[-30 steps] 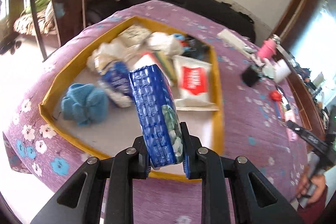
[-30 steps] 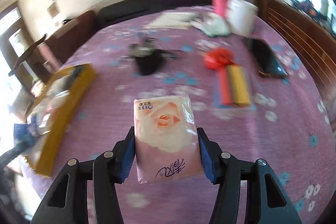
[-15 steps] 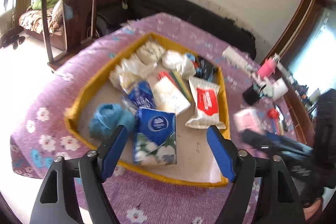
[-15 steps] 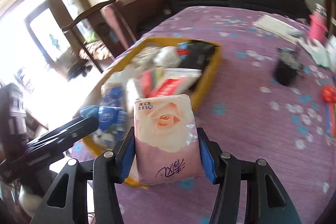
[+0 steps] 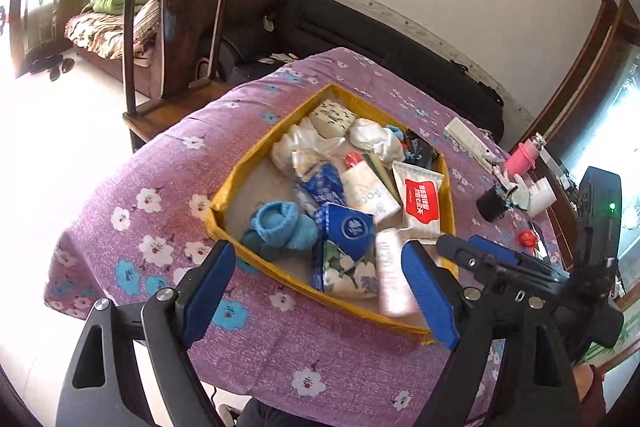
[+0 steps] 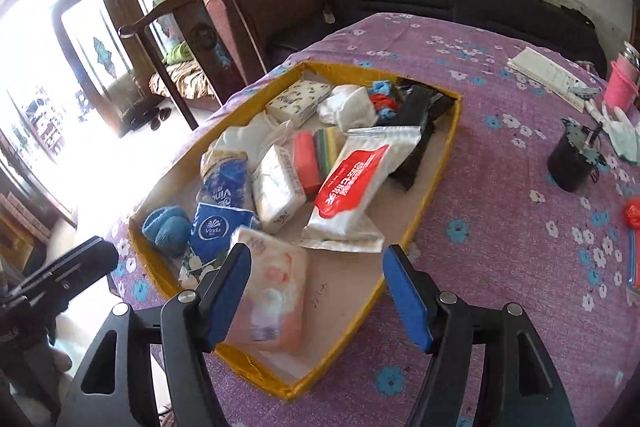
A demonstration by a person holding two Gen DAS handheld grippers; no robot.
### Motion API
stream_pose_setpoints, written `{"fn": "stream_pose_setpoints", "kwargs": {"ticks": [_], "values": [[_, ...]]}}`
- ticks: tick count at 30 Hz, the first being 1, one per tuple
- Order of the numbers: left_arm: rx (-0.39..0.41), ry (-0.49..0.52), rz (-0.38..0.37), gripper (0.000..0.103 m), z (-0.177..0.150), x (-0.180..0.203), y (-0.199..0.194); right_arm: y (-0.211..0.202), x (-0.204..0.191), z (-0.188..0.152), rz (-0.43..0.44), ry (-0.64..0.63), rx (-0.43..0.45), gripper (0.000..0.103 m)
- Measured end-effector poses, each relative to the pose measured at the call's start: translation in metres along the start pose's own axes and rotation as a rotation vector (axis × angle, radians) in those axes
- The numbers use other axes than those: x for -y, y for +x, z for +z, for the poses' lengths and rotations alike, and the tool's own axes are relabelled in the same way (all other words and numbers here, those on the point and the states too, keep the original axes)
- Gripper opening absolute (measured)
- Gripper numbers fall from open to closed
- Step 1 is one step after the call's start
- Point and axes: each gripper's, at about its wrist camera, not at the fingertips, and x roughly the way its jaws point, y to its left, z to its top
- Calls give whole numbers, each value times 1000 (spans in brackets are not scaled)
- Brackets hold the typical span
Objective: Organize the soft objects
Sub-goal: 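Carry both packs over the yellow tray and open both tools, then move both tools back toward the red plastic bag and striped straws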
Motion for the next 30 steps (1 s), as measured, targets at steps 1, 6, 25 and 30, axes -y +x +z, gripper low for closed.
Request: {"fn": "stream_pose_setpoints", "kwargs": {"ticks": [1,6,25,30], "values": [[0,6,1,84,-1,1,-1,-3,5,-1,-2,9,5,74],[1,61,18,85,-7,17,-2,-18,31,-11,-15,65,18,74],[-87,344,-44,85,-49,141,16,-114,235,-74,-224,416,127,74],[-164,422,-130,85,-70,190,43,-155,296,-94,-334,519,178,74]]}}
